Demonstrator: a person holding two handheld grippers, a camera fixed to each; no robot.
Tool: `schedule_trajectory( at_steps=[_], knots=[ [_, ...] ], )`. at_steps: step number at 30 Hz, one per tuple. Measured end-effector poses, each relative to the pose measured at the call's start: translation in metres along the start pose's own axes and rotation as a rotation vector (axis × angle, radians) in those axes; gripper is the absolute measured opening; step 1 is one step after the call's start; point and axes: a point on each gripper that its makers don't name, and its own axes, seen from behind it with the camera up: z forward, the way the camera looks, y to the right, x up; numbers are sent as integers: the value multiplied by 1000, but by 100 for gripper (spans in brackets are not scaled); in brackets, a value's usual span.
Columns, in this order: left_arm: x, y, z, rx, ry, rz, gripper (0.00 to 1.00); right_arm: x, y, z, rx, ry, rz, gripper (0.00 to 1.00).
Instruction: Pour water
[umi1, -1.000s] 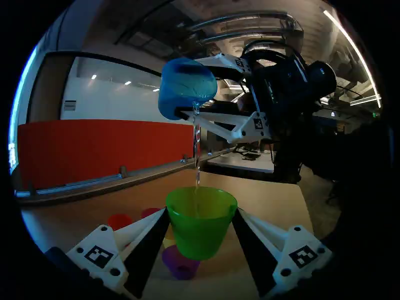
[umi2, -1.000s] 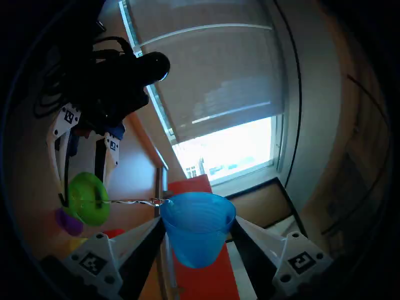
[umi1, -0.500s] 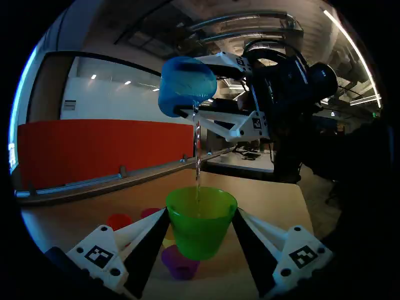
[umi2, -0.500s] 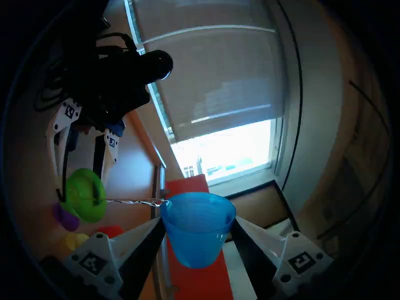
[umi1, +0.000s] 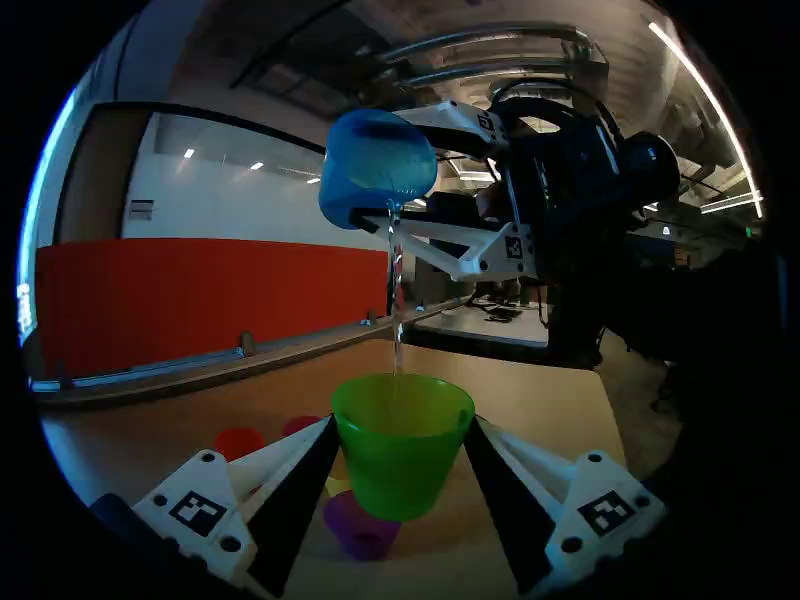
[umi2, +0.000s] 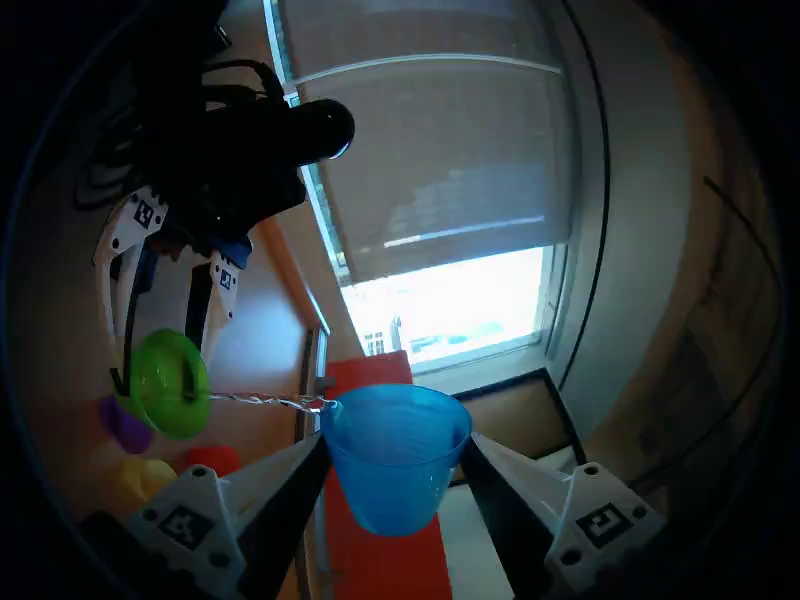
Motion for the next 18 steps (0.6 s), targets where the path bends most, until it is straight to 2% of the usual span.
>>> schedule_trajectory(
  at_steps=[18],
  knots=[
    [0, -2, 0, 4, 0, 0, 86, 0, 1, 3, 2, 2, -47, 89]
  ],
)
